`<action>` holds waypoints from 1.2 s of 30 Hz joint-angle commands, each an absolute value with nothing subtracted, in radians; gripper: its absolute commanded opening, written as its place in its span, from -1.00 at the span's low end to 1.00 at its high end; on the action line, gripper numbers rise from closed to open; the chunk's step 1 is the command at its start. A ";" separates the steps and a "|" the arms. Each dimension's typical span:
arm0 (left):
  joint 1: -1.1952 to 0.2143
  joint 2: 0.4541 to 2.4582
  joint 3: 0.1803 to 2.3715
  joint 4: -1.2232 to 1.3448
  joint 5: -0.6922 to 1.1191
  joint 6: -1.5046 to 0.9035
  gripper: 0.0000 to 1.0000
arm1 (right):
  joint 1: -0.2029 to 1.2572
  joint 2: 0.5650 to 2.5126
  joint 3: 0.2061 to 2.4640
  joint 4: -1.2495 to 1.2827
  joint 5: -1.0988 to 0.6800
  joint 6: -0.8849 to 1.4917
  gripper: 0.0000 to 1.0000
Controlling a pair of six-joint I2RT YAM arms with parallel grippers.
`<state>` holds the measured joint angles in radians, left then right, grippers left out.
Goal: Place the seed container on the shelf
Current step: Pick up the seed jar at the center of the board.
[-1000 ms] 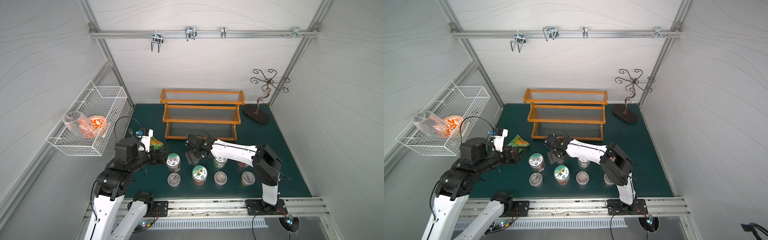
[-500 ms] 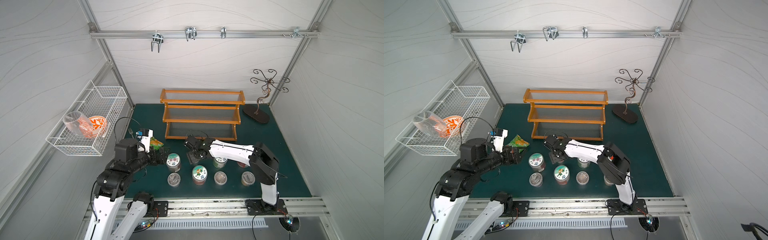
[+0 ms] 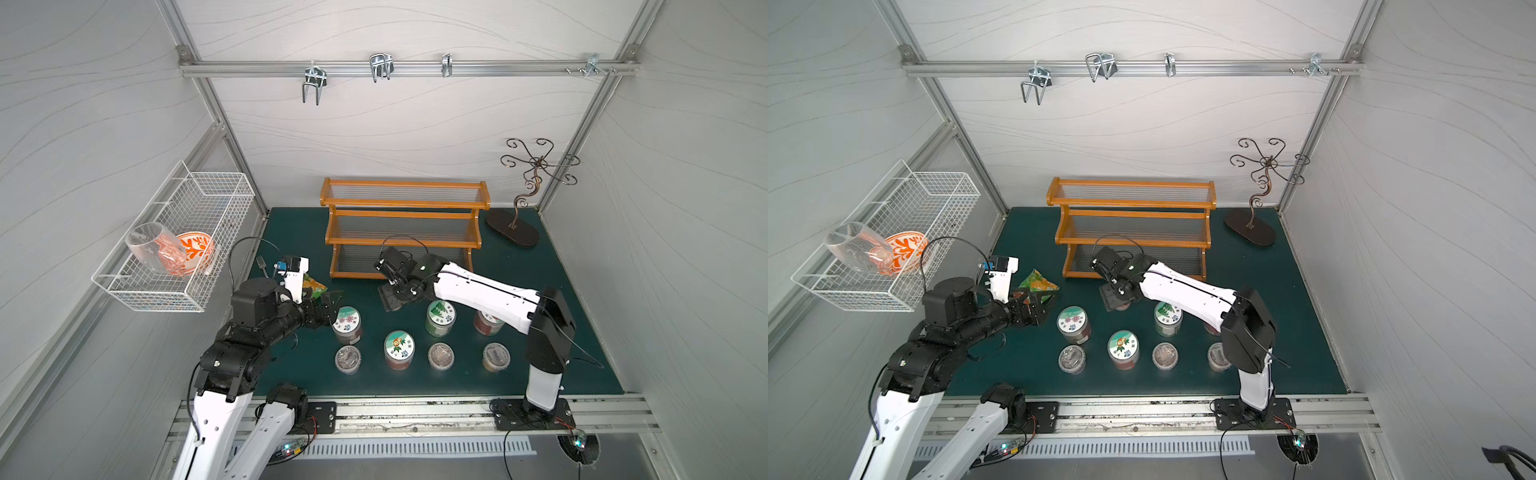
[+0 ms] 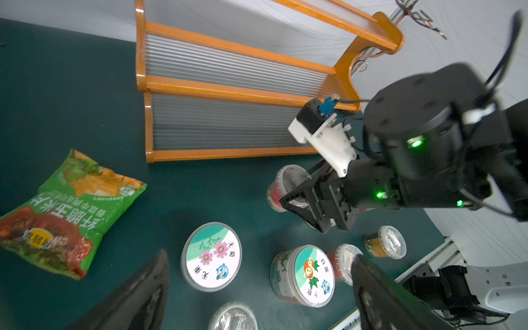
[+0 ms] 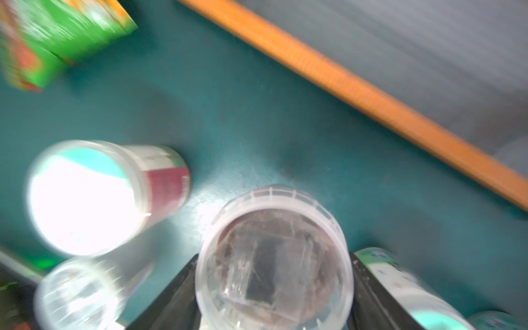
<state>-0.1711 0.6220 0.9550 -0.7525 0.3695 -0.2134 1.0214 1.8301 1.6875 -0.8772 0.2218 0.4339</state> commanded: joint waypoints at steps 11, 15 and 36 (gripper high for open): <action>-0.385 0.746 0.835 -0.150 0.528 -0.128 0.99 | 0.941 1.707 2.096 -1.334 0.102 0.328 0.15; -0.611 0.797 0.804 -0.068 0.381 0.072 0.99 | 0.936 1.706 2.163 -1.399 0.071 0.318 0.15; -0.678 1.125 0.848 0.284 0.524 -0.014 0.74 | 0.931 1.663 2.117 -1.427 -0.001 0.304 0.08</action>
